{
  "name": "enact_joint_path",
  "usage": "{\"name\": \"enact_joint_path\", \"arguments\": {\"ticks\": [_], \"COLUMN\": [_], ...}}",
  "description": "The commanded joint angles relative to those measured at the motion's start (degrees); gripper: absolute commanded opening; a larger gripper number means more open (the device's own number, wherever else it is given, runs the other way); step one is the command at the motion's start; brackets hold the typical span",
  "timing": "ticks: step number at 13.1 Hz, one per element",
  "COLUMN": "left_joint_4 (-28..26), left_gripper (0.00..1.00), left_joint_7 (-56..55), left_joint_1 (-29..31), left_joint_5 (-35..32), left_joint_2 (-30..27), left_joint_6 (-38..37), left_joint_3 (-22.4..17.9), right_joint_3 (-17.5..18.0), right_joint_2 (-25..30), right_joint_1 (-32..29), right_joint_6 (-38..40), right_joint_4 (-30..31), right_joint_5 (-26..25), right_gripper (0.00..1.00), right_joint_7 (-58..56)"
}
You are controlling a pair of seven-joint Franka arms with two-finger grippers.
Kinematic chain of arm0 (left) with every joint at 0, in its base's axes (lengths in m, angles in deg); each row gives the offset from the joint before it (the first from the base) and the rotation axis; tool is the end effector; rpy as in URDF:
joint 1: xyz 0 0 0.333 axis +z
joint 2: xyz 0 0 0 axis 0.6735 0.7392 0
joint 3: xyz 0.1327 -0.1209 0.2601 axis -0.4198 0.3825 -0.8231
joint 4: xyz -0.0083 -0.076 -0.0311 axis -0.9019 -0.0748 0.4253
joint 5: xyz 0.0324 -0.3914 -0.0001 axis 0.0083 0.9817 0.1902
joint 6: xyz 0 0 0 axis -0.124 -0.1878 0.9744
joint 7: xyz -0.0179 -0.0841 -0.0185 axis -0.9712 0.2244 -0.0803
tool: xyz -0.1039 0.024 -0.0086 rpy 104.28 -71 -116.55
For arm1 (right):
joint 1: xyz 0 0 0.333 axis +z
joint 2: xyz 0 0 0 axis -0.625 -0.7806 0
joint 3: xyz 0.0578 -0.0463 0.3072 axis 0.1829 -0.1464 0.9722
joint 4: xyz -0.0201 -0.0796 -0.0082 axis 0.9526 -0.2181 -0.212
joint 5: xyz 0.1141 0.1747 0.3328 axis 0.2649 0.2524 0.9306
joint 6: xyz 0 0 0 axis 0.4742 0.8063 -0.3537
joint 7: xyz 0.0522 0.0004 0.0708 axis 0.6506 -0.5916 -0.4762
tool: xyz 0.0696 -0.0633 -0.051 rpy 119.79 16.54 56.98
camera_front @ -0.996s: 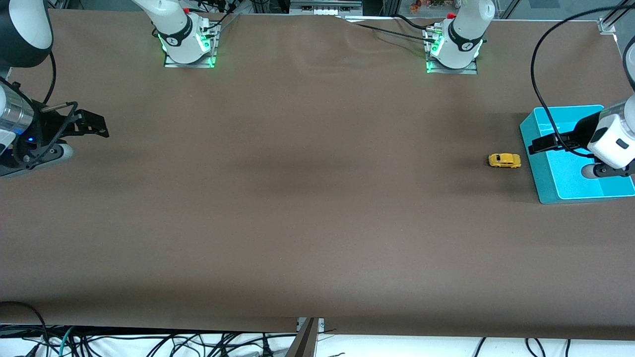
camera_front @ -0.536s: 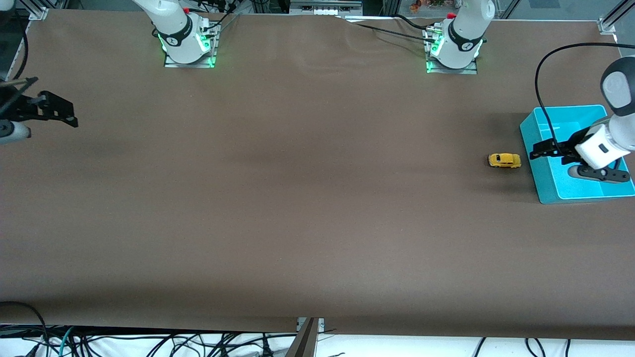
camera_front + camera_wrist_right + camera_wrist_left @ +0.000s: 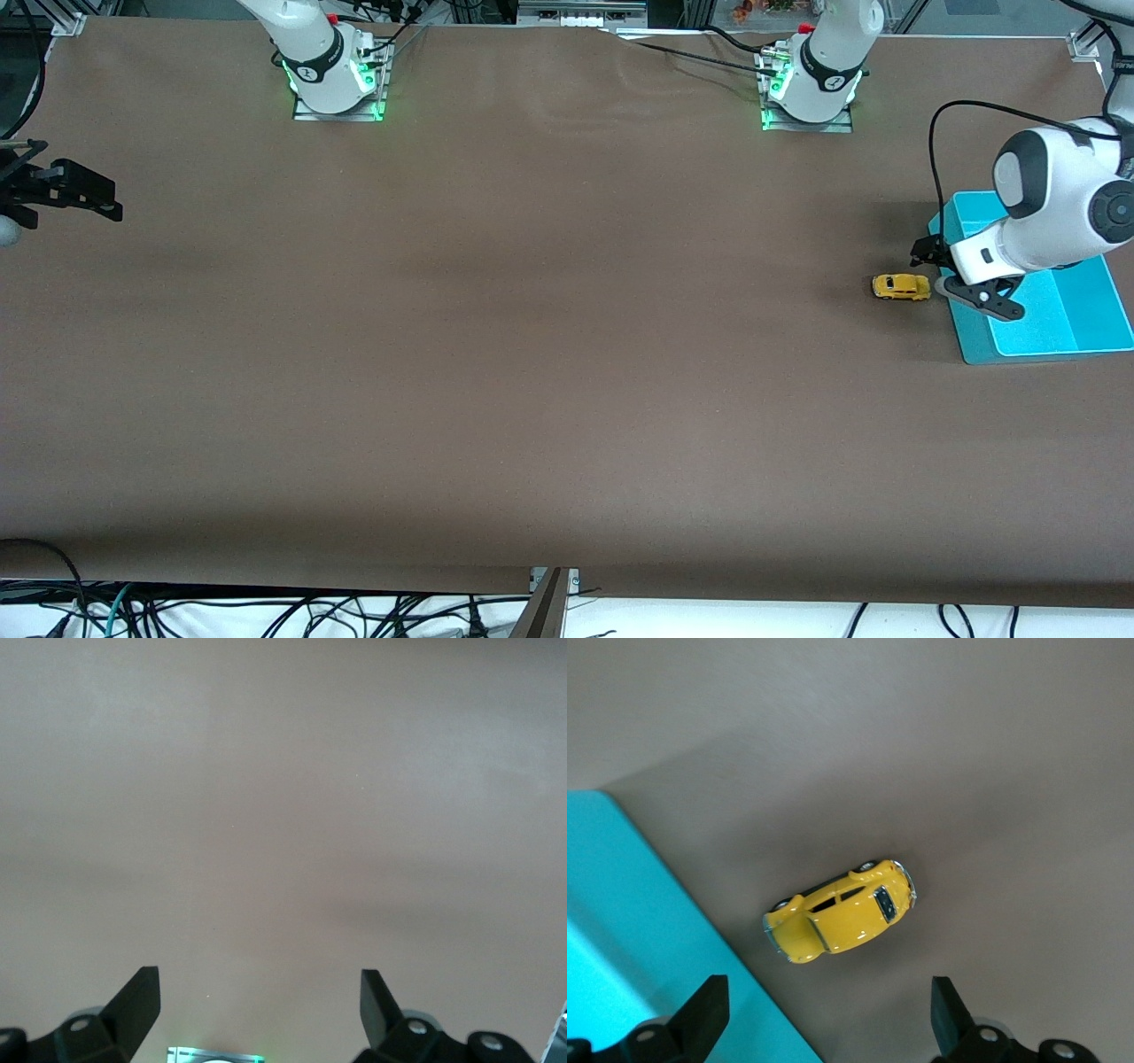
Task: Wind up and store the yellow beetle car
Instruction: 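Lower the left gripper onto the yellow car beside the bin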
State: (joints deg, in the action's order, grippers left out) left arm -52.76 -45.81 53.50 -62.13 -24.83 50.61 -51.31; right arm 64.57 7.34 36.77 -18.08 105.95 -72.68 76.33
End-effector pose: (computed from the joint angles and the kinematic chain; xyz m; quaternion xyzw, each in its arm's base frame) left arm 0.4952 0.1259 0.2673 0.9668 -0.2351 -0.0999 0.0107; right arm 0.5751 -0.0283 0.6159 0.9970 0.0560 -0.0487 0.0237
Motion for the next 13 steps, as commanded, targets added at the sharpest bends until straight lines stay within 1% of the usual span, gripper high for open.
{"name": "enact_joint_path", "arguments": {"ticks": [1, 4, 7, 10, 13], "left_joint_4": [-2.22, -2.31, -2.31, -2.4, -2.4], "left_gripper": [1.0, 1.0, 1.0, 1.0, 1.0], "left_joint_7": [10.02, 24.7, 35.7, 42.83, 47.67], "left_joint_1": [0.7, 0.7, 0.7, 1.75, 2.63], "left_joint_5": [-1.58, -1.58, -1.58, -0.97, -0.7], "left_joint_2": [0.59, 3.4, 5.33, 7.27, 8.59], "left_joint_6": [3.81, 8.11, 12.24, 13.3, 14.97], "left_joint_3": [0.18, 0.18, 0.18, 0.18, 0.18], "right_joint_3": [0.37, 0.37, 0.28, 0.28, 0.19], "right_joint_2": [2.6, 3.04, 1.99, 1.46, 1.46], "right_joint_1": [-0.55, -0.46, -0.46, -0.46, -0.55], "right_joint_6": [0.09, 0.18, 0.53, 0.44, 0.0], "right_joint_4": [2.21, 2.57, 2.04, 1.77, 1.77], "right_joint_5": [-0.56, -0.21, -0.21, -0.12, -0.12], "right_gripper": [1.0, 1.0, 1.0, 1.0, 1.0], "right_joint_7": [3.04, 4.97, 5.78, 5.6, 5.51]}}
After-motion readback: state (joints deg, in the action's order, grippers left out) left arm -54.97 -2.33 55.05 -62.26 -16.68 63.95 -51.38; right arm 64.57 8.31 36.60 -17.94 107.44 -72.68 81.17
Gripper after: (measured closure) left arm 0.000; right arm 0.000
